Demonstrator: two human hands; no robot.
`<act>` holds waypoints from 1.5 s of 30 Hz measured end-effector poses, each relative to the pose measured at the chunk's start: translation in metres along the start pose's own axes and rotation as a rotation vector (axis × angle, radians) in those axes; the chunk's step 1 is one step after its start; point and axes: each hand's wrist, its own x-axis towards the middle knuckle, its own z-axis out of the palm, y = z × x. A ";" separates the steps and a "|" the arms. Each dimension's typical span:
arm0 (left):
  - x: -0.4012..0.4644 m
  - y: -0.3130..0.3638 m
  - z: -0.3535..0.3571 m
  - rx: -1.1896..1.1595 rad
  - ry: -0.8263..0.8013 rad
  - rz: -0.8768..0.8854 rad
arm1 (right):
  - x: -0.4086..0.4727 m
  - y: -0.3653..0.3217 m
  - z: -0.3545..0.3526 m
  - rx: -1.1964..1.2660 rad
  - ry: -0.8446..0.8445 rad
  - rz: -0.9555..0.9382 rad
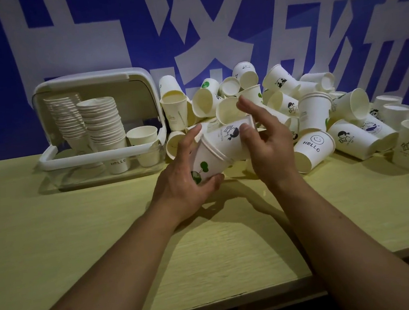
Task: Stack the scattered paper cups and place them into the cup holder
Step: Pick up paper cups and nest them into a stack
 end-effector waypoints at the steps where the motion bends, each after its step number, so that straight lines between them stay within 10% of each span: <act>1: 0.000 0.000 -0.001 0.023 -0.017 0.002 | 0.000 0.001 0.001 -0.015 -0.039 0.019; 11: -0.002 0.002 0.000 0.005 -0.049 0.107 | -0.013 -0.012 0.016 0.084 -0.393 0.076; 21: 0.010 -0.031 -0.021 -0.345 0.557 -0.305 | -0.007 -0.021 0.075 0.446 -0.542 0.667; 45: 0.113 -0.047 -0.151 0.093 0.792 -0.077 | -0.021 0.011 0.106 0.244 -0.590 0.450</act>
